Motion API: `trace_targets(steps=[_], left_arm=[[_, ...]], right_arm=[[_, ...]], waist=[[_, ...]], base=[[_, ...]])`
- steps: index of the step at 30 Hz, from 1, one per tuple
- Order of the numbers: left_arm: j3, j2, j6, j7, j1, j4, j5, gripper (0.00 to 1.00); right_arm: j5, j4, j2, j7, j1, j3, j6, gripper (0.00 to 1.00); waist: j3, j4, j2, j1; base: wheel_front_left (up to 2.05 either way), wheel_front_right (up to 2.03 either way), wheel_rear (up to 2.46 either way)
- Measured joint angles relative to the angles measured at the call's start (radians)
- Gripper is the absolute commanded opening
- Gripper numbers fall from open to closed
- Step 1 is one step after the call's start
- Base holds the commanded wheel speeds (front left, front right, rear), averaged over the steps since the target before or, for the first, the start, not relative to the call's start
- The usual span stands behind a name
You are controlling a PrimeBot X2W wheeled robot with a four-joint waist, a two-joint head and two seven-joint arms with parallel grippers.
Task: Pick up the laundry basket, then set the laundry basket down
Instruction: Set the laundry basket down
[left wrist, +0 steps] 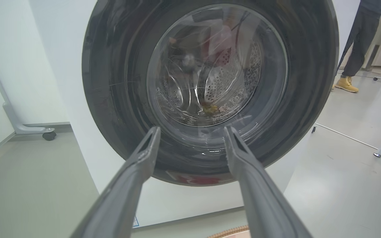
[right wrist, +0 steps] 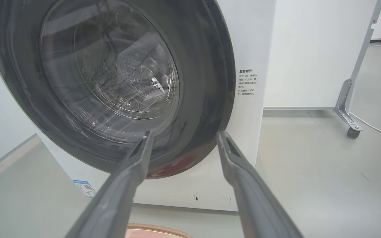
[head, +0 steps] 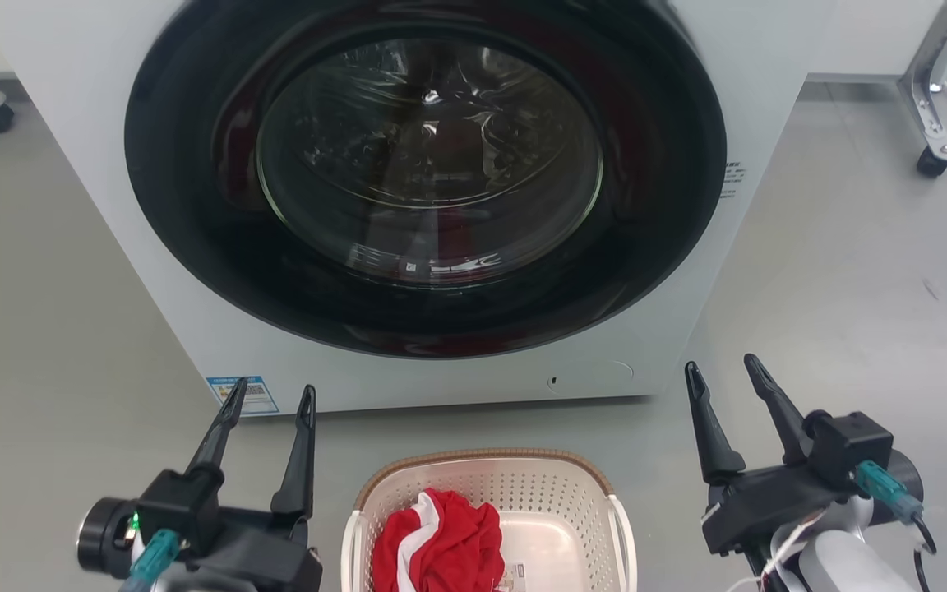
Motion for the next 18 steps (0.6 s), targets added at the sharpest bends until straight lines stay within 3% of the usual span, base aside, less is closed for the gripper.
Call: trace_targets(steps=[11, 18], left_arm=[[0.06, -0.003, 0.004, 0.0, 0.132, -0.119, 0.02, 1.0], [0.112, -0.034, 0.004, 0.0, 0.173, -0.128, 0.047, 1.0]], right_arm=[[-0.056, -0.16, -0.008, -0.003, 0.142, -0.071, -0.017, 1.0], [-0.084, -0.184, -0.009, -0.003, 0.185, -0.109, -0.018, 1.0]], waist=[[-0.026, -0.002, 0.0001, -0.0001], [-0.032, -0.005, 0.0001, 0.0]], base=[[0.0, 0.0, 0.0], [0.0, 0.0, 0.0]])
